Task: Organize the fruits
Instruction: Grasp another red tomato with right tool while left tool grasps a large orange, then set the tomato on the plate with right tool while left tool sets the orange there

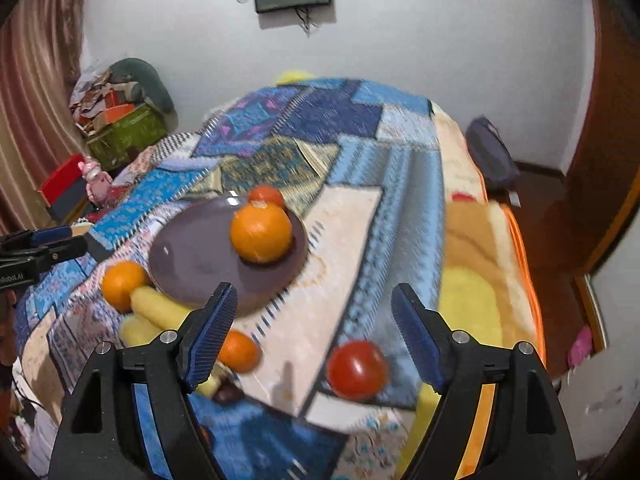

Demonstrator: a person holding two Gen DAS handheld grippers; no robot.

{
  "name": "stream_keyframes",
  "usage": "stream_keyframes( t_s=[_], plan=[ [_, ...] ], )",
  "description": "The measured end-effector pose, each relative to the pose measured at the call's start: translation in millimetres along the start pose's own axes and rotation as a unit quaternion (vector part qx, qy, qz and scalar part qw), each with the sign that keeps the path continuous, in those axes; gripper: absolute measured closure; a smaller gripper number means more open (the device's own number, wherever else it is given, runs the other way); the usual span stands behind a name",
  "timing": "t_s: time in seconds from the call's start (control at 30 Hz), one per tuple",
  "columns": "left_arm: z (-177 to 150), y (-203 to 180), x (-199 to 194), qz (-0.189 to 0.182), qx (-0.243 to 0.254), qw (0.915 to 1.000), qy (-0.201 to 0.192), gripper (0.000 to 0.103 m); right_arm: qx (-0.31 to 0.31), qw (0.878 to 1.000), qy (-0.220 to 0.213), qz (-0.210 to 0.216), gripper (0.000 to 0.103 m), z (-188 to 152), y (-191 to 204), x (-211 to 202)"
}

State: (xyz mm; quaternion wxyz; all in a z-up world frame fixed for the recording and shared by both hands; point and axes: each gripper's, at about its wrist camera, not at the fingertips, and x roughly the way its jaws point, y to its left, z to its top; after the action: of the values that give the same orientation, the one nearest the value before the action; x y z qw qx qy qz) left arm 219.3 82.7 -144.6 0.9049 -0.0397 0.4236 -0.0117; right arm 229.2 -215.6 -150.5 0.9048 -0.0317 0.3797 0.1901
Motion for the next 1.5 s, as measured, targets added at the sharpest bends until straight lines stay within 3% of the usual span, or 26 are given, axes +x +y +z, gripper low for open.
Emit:
stream_keyframes(
  t_s=[0.27, 0.47, 0.6, 0.9, 1.2, 1.5],
  plan=[
    [-22, 6, 28, 0.005, -0.005, 0.9993, 0.037, 0.034, 0.039, 0.997, 0.063, -0.011, 0.026, -39, -27, 25],
    [-25, 8, 51, -0.011, -0.021, 0.9978, 0.063, 0.034, 0.060, 0.995, 0.082, -0.004, 0.027, -49, -36, 40],
    [-25, 6, 62, -0.022, -0.030, 0.9967, 0.072, 0.034, 0.068, 0.993, 0.094, 0.007, 0.038, -54, -36, 44],
    [-24, 7, 81, -0.032, -0.044, 0.9947, 0.087, 0.035, 0.055, 0.994, 0.092, 0.002, 0.056, -54, -33, 49],
    [-25, 6, 75, -0.039, -0.042, 0.9949, 0.083, 0.038, 0.053, 0.994, 0.089, 0.019, 0.057, -49, -31, 46],
    [-16, 9, 46, -0.024, -0.035, 0.9980, 0.048, 0.038, 0.030, 0.997, 0.059, 0.037, 0.057, -25, -14, 38]
  ],
)
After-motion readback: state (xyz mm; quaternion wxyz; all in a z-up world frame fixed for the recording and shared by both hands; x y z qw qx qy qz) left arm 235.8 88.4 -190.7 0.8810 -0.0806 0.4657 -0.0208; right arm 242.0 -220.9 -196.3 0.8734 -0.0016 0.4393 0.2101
